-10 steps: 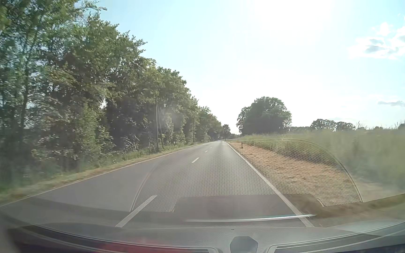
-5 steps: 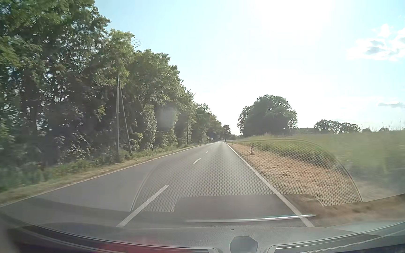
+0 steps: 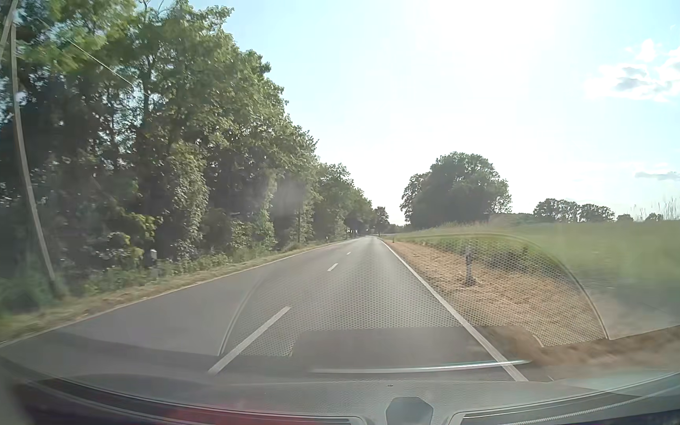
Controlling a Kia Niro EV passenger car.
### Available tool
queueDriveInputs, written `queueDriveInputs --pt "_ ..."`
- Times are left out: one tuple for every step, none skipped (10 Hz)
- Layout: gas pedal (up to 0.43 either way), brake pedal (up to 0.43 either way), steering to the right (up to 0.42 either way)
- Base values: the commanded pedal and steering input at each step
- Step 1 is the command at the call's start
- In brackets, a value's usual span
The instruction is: Follow the waypoints while adhering to traffic rules and regulations
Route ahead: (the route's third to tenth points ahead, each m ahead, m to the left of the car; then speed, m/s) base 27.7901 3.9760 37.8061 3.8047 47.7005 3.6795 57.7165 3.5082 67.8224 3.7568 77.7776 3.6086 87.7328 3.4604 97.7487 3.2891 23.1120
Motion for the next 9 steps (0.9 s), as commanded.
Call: queueDriveInputs --pt "0.358 0.006 0.004" --pt "0.358 0.006 0.004" --pt "0.358 0.006 0.004" --pt "0.358 0.006 0.004" --pt "0.358 0.006 0.004" --pt "0.358 0.006 0.004" --pt "0.358 0.006 0.005" --pt "0.358 0.006 0.005" --pt "0.358 0.006 0.005"
